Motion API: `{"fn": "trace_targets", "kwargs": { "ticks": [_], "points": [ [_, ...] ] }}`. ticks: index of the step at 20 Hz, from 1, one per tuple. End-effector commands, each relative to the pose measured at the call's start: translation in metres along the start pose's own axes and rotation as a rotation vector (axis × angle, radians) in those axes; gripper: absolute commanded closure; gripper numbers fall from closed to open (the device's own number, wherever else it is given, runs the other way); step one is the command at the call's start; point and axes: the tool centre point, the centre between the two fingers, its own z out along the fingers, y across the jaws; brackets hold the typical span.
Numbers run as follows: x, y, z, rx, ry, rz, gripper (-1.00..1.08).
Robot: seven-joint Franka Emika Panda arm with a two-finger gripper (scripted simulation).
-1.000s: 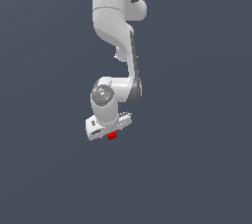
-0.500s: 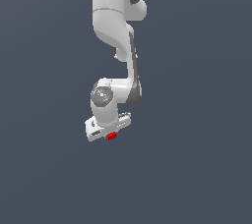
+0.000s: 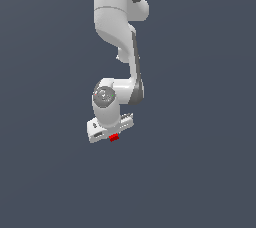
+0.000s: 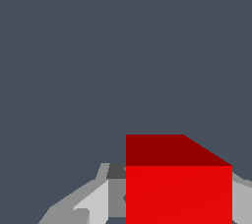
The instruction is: Pick up the red cube and move it to a goal position.
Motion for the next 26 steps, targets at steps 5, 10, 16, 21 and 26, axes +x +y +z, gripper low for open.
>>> {"fn": "trace_targets", "kwargs": {
  "ticks": [5,10,16,21,26],
  "points": [
    [-0.003,-0.009,-0.023,-0.001,0.001,0.000,1.08],
    [-0.008,-0.021,-0.054,-0.001,0.001,0.000,1.08],
    [-0.015,-0.043,-0.109,-0.002,0.001,-0.001,1.08],
    [-0.022,-0.062,-0.158,-0.002,0.000,-0.001,1.08],
    [-0.026,-0.077,-0.198,-0.002,0.001,-0.001,1.08]
  ]
}}
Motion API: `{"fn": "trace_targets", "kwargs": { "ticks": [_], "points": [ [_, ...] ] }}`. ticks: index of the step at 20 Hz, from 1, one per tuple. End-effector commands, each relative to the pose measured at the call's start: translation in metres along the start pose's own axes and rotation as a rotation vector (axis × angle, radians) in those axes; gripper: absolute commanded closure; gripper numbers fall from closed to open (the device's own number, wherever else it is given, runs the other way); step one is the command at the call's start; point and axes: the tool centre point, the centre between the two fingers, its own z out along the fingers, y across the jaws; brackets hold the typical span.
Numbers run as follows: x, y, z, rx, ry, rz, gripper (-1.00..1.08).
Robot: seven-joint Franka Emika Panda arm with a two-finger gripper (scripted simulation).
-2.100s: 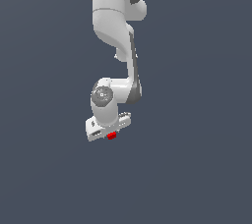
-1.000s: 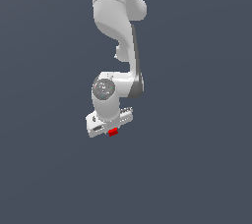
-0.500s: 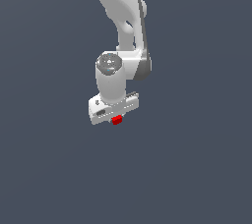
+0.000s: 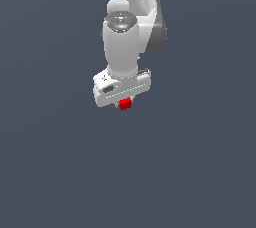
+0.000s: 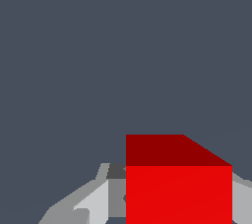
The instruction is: Pick up the red cube and move it to a goal position.
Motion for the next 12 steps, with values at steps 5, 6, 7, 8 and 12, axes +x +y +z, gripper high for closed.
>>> {"fn": "trace_targets", "kwargs": {
  "ticks": [5,6,7,8,12],
  "points": [
    [-0.004,-0.015,-0.040,0.000,0.000,0.000,1.08],
    [-0.004,-0.016,-0.044,0.001,0.000,0.000,1.08],
    [-0.005,-0.017,-0.048,0.001,0.000,0.000,1.08],
    [-0.005,-0.018,-0.051,0.001,0.000,0.000,1.08],
    [-0.005,-0.020,-0.056,0.001,0.000,0.000,1.08]
  ]
}}
